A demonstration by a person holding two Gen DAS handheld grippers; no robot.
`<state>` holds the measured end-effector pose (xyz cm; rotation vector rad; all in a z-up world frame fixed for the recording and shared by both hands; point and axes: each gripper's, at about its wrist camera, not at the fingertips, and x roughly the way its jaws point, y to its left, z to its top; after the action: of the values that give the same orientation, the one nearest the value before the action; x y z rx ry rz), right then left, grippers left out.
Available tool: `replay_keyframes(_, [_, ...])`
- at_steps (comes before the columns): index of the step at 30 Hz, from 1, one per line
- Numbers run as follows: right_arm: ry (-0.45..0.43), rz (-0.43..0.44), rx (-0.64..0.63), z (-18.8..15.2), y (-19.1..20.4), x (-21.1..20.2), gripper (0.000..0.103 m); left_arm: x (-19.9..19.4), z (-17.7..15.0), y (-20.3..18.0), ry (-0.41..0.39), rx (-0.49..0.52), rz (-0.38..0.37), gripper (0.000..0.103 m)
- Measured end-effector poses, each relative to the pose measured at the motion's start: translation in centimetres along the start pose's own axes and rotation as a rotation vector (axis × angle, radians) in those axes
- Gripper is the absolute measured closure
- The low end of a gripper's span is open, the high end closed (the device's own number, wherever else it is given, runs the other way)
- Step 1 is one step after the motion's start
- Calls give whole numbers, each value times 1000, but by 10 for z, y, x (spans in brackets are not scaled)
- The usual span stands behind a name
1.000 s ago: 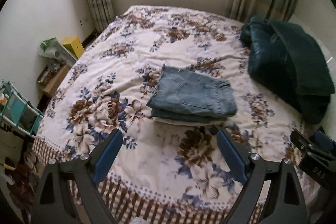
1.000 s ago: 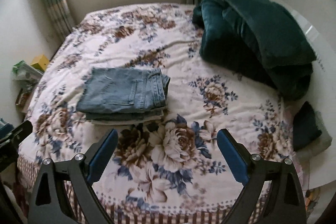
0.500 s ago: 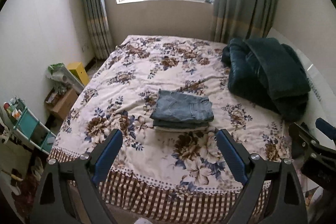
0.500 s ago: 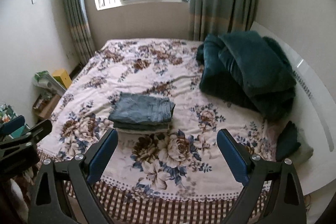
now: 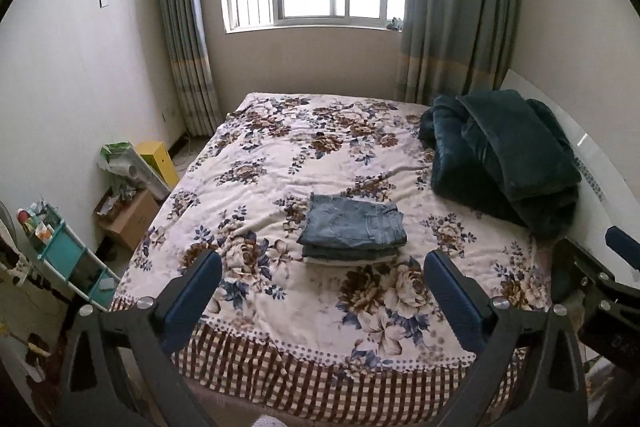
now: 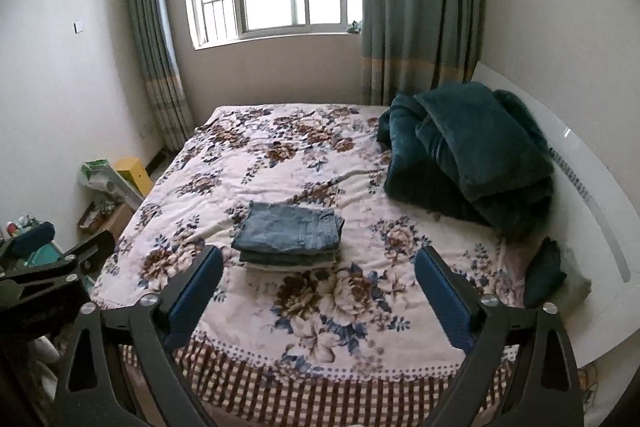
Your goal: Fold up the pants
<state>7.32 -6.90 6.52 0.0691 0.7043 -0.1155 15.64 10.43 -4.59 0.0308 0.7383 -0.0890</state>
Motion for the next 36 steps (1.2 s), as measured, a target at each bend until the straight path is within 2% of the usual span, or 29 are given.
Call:
replay_keyframes(8, [-27,-76,17,14,4,36,2,32,2,4,8,14,31,0])
replay_keyframes(21, [50,-107,36,9,10,112,2,79,0,1,59,41,61,0])
replay_keyframes(27, [72,-115,34,1,10,127,2,87,1,4,73,31,65,0])
replay_keyframes(36, [82,-99,31,-4,12,135,1,88,4,5,54,32,86,0])
